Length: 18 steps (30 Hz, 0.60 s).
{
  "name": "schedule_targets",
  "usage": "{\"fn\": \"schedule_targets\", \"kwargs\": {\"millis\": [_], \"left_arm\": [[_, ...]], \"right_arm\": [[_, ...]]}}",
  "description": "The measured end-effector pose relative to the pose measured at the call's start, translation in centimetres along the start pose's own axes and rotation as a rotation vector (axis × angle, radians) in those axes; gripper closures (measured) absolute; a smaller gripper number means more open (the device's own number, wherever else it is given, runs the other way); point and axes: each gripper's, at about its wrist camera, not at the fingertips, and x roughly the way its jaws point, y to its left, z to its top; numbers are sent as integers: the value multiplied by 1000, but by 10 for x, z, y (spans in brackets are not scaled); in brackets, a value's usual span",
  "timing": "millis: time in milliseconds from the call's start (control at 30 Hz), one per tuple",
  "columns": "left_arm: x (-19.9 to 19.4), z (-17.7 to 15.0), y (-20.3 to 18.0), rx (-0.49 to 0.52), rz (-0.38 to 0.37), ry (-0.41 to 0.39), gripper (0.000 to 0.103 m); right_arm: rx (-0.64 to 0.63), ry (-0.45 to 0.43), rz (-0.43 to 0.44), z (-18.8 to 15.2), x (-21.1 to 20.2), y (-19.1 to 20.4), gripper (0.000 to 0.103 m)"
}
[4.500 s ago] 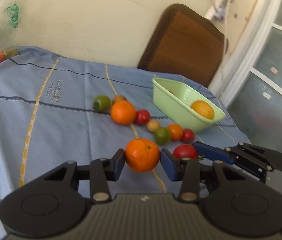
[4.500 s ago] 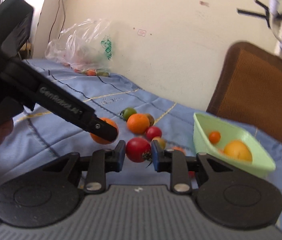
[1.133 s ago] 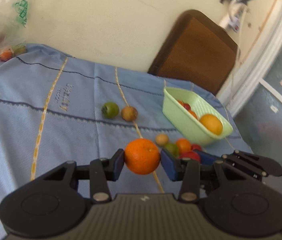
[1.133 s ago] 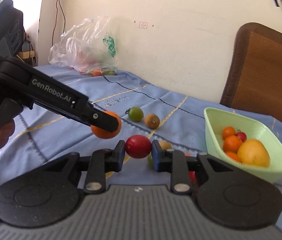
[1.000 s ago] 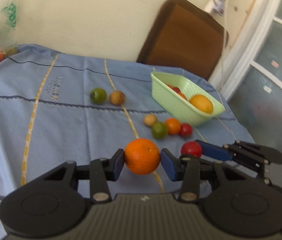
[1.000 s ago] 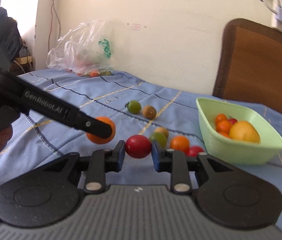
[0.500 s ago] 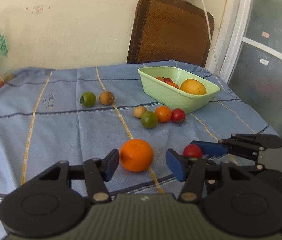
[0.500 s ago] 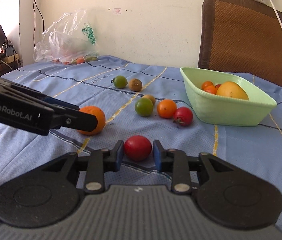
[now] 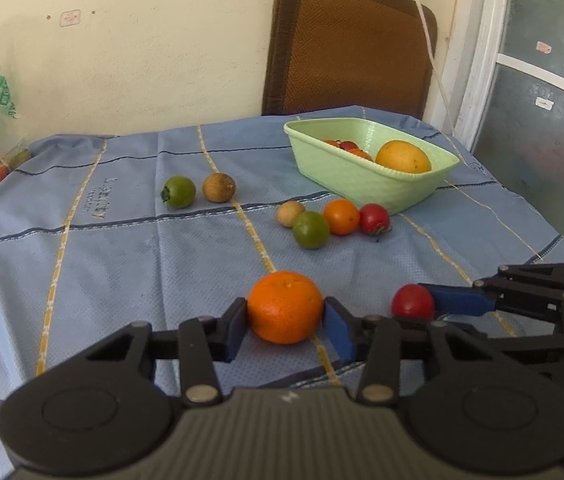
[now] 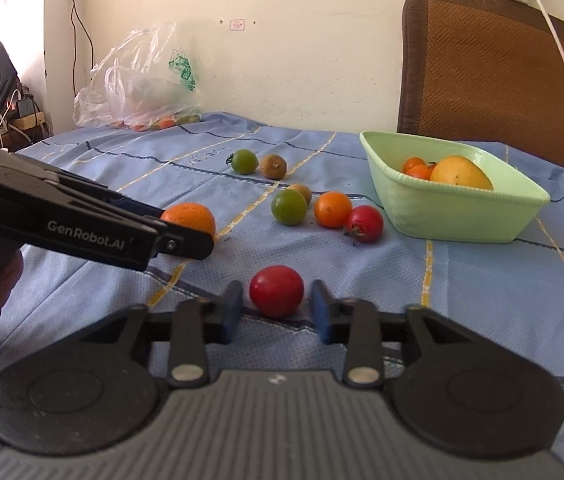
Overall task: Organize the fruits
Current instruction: 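Carry the orange and red tomato to the bowl and release both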
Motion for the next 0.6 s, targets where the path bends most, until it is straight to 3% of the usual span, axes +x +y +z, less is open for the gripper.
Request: {"fn": "schedule_targets", "kwargs": {"millis": [133,300,433,600], "left_arm": [[2,24,-10,9,-66,-20,62],[21,80,-29,34,-132,-72,62],[53,115,-41,24,-154,-75,62],[95,129,-46,5,-152,-11,62]], "right_arm": [[28,-82,-37,8,-6,-13,72],[149,-200,-136,30,-10,-57,72],[223,-196,-161,45,4,-93,72],[215,-189,-149,44,17,-98,71]]}}
